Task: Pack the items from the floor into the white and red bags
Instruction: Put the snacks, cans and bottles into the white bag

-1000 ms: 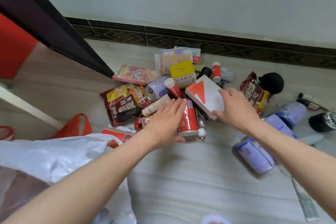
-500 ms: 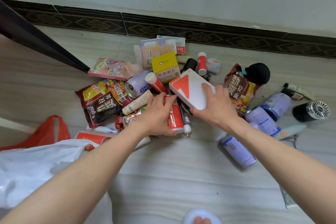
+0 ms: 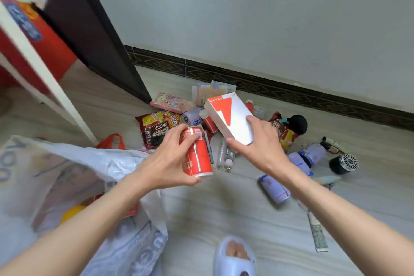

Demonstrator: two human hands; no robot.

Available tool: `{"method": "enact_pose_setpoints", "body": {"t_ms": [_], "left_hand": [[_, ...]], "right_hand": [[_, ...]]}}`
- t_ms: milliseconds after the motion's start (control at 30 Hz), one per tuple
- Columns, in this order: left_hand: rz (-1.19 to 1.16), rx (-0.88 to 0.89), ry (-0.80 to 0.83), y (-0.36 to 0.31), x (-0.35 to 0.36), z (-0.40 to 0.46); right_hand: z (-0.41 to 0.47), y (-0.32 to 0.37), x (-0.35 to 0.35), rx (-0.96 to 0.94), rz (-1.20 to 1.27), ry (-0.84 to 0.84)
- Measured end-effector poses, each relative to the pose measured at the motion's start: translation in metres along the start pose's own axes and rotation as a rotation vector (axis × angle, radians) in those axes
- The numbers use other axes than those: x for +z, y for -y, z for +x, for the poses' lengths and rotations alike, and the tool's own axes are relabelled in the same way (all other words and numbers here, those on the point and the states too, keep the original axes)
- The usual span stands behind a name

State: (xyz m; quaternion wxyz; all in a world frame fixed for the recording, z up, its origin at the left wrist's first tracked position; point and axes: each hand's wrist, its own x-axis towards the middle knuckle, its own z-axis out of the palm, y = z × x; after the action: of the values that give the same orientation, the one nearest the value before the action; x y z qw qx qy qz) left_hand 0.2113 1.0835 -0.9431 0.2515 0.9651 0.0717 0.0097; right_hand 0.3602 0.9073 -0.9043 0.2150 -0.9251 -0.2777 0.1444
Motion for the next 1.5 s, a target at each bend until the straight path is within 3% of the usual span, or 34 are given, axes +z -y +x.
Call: {"method": "enact_pose_setpoints", "body": {"t_ms": [100,367,600,733,867,1133,1333,1500], "left_hand": [[-0.010,-0.107,-0.080,0.002,-0.036,-0.054],[-0.032,-0.344,-0.292,0.033,-0.093,-0.185],[0.012,-0.556,-0.157,0.078,-0.068,-0.260],[0.043,-0.604,-0.083,0.106,-0.044,-0.261],[0.185,-0.637,-0.070,0.143,-0.028,-0.242],[0.190,-0.837,-0.148,0.202,-0.004,-0.200],[0.165,-0.954,-0.147,0.212,0.014,-0.174],[0.102,-0.971,0.063,0.214,0.026,-0.185]], "right_hand": [[-0.024,0.044,-0.015,-0.119,0.046,0.050],[-0.076,0.148,0.007,-0.392,-0.159,0.354],[-0.108,0.189,0.086,-0.443,-0.410,0.530],[-0.106,0.196,0.133,-0.447,-0.451,0.493],[-0.084,0.192,0.177,-0.486,-0.482,0.184],[-0.049,0.193,0.253,-0.339,-0.477,0.132],[-0.045,0.180,0.268,-0.501,-0.342,0.144],[-0.047,0.166,0.259,-0.775,-0.287,0.120]]}}
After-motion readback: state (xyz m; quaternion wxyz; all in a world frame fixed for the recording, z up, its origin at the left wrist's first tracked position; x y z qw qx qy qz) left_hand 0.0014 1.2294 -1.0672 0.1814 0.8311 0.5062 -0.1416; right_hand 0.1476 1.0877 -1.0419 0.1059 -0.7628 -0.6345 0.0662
